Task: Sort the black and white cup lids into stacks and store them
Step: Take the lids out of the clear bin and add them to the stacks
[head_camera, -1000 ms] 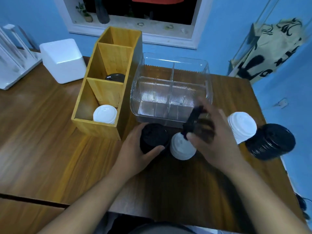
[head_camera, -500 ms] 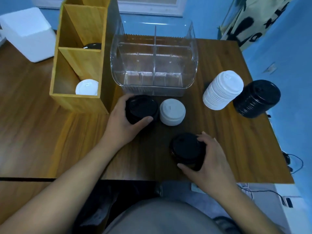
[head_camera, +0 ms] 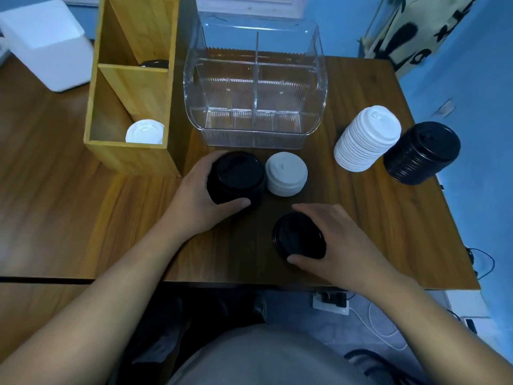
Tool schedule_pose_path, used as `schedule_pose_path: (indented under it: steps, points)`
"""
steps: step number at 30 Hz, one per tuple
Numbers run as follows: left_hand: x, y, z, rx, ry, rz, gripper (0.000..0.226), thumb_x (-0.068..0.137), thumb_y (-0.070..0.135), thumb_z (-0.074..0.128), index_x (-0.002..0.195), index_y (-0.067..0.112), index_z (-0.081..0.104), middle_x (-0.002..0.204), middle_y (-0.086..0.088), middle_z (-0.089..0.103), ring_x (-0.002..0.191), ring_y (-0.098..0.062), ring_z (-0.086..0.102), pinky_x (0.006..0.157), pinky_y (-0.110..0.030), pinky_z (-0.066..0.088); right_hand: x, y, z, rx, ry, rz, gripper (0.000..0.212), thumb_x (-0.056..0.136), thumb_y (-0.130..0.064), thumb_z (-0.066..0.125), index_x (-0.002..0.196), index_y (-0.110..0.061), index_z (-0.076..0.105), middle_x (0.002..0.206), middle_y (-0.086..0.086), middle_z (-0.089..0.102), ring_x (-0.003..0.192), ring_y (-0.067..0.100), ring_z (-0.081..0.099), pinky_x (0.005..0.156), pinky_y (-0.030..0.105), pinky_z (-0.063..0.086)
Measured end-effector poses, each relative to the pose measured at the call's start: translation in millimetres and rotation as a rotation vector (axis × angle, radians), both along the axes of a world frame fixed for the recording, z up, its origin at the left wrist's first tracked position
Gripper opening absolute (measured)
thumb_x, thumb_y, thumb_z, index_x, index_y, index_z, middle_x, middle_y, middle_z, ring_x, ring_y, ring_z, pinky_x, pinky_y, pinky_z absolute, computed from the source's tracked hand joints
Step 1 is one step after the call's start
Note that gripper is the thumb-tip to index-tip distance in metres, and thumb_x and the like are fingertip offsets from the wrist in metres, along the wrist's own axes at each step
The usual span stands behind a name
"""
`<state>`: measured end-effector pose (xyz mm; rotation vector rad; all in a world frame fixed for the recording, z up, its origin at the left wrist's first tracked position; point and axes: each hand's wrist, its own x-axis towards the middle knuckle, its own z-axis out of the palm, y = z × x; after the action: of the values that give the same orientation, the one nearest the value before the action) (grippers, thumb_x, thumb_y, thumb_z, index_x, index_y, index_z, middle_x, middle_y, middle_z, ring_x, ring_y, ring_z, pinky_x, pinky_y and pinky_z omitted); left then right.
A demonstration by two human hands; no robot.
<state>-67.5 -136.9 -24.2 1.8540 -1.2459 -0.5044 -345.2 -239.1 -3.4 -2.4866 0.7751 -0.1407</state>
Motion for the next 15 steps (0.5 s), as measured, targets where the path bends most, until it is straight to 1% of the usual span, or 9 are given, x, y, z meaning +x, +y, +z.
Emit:
schedule_pose_path:
  steps: [2,4,5,7,10,13,14,15]
  points:
    - [0,1,0,0.014,-0.001,-0.017,0.094,0.066,0.042,0.093,0.144,0.032,0.043,0.139,0.016,0.052,0.127,0.004,0.048,0.102,-0.01,0.037,-2,-5,1,0.077,-0.033,0.056,0.088,0.078,-0.051,0.079,0.151,-0.039,0.033,0.145,-0.025,0.04,0.137,-0.004,0.033,0.114,0.036,0.038]
    - [0,1,-1,0.025,-0.008,-0.03,0.096,0.064,0.044,0.094,0.144,0.034,0.042,0.138,0.017,0.051,0.125,0.006,0.047,0.1,-0.005,0.036,-2,-7,1,0.107,-0.064,0.064,0.089,0.077,-0.049,0.081,0.152,-0.037,0.034,0.148,-0.024,0.038,0.14,-0.003,0.032,0.116,0.034,0.035]
    - [0,1,-1,0.027,-0.007,-0.034,0.096,0.064,0.045,0.094,0.143,0.034,0.042,0.137,0.016,0.052,0.125,0.006,0.048,0.1,-0.007,0.037,-1,-6,0,0.092,-0.069,0.063,0.088,0.076,-0.051,0.081,0.15,-0.035,0.037,0.147,-0.023,0.04,0.139,-0.002,0.034,0.115,0.032,0.036]
    - [-1,1,0,0.019,0.005,-0.041,0.096,0.063,0.046,0.095,0.143,0.03,0.044,0.136,0.015,0.054,0.126,0.003,0.05,0.104,-0.016,0.042,2,-5,0,0.043,-0.087,0.065,0.081,0.076,-0.053,0.08,0.146,-0.032,0.046,0.141,-0.023,0.046,0.134,-0.001,0.04,0.112,0.031,0.04]
    - [-1,1,2,-0.001,0.008,-0.065,0.096,0.063,0.046,0.094,0.144,0.026,0.046,0.135,0.013,0.056,0.125,-0.001,0.053,0.106,-0.027,0.047,13,-10,15,0.06,-0.165,0.053,0.074,0.074,-0.054,0.08,0.139,-0.033,0.054,0.138,-0.023,0.051,0.132,-0.003,0.043,0.11,0.024,0.039]
    - [-1,1,4,-0.003,0.01,-0.086,0.098,0.061,0.055,0.09,0.144,0.026,0.046,0.133,0.015,0.057,0.125,-0.001,0.054,0.105,-0.03,0.049,42,-21,38,0.03,-0.212,0.078,0.07,0.077,-0.057,0.075,0.14,-0.037,0.052,0.144,-0.024,0.046,0.134,-0.004,0.039,0.109,0.014,0.029]
    - [-1,1,4,0.002,0.001,-0.084,0.1,0.061,0.059,0.088,0.145,0.026,0.045,0.134,0.015,0.057,0.125,-0.001,0.054,0.105,-0.03,0.049,56,-26,44,0.013,-0.194,0.095,0.069,0.079,-0.057,0.073,0.142,-0.038,0.05,0.146,-0.023,0.044,0.135,-0.003,0.037,0.11,0.015,0.028]
    - [-1,1,4,0.006,-0.01,-0.077,0.101,0.06,0.061,0.087,0.146,0.026,0.045,0.134,0.015,0.057,0.125,-0.002,0.054,0.105,-0.03,0.049,69,-30,48,-0.009,-0.17,0.117,0.068,0.082,-0.056,0.072,0.144,-0.038,0.049,0.149,-0.021,0.043,0.137,-0.001,0.036,0.111,0.019,0.028]
